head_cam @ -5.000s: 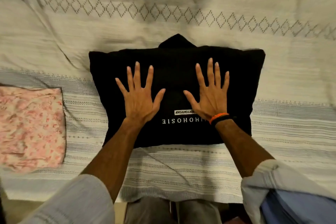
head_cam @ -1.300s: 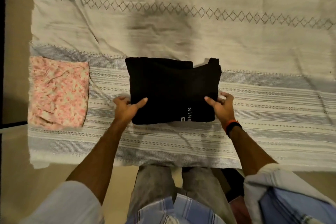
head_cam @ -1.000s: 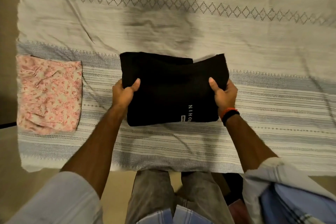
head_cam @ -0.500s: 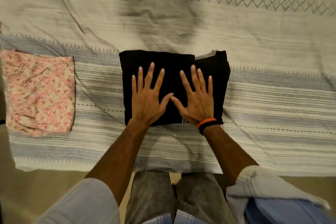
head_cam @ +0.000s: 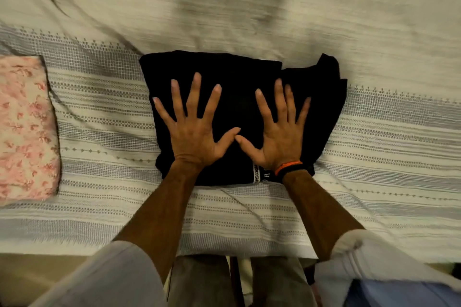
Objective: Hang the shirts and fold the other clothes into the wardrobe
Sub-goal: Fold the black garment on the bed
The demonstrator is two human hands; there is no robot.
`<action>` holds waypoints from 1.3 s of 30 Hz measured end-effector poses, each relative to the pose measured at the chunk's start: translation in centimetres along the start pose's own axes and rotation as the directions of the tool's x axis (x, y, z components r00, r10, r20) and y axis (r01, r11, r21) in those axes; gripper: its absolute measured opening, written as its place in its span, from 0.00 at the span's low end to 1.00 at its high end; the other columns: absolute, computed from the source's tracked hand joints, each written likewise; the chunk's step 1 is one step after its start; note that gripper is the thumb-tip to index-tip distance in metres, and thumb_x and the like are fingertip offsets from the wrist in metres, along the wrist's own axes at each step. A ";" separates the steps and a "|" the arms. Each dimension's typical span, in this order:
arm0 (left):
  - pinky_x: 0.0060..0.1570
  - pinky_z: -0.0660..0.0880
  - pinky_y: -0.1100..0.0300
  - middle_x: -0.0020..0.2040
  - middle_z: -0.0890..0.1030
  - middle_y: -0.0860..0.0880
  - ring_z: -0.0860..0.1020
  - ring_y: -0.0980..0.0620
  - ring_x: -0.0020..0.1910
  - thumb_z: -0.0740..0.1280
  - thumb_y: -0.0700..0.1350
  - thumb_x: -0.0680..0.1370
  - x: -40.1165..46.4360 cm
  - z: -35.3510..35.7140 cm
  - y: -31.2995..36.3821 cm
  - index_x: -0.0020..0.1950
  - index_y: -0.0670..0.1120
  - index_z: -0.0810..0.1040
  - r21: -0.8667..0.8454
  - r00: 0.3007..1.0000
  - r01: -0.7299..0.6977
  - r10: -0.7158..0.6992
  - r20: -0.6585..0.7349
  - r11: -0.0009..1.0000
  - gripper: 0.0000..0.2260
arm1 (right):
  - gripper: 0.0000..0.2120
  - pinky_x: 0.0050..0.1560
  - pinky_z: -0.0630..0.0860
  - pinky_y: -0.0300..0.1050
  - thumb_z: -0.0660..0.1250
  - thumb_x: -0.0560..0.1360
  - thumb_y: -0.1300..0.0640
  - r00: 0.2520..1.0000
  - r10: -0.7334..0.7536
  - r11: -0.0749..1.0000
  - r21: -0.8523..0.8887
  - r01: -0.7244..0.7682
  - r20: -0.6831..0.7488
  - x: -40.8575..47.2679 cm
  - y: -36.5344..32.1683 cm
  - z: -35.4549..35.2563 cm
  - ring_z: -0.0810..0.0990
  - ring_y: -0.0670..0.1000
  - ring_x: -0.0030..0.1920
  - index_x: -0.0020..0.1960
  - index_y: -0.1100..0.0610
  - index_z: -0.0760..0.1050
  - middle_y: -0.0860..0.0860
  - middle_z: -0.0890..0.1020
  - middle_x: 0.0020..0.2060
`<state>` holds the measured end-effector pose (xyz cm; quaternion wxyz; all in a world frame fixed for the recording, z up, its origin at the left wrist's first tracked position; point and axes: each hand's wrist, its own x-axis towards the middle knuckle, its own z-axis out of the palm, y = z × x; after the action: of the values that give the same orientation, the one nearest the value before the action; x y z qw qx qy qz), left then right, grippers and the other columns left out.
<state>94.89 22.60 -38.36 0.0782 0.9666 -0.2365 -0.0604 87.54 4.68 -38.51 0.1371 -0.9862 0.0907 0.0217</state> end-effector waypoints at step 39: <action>0.55 0.80 0.50 0.52 0.85 0.48 0.84 0.47 0.50 0.83 0.57 0.58 -1.1 -8.5 -5.2 0.59 0.44 0.80 -0.518 0.459 0.855 -0.436 0.774 -0.017 0.34 | 0.44 0.56 0.81 0.49 0.83 0.52 0.36 0.443 0.678 0.019 0.588 -0.809 0.587 -3.8 2.5 -8.0 0.84 0.49 0.53 0.62 0.54 0.78 0.47 0.84 0.53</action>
<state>97.56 28.74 -30.84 0.4862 0.7099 0.3216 -0.3953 83.49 0.82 -31.20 0.5516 -0.5877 0.5807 0.1143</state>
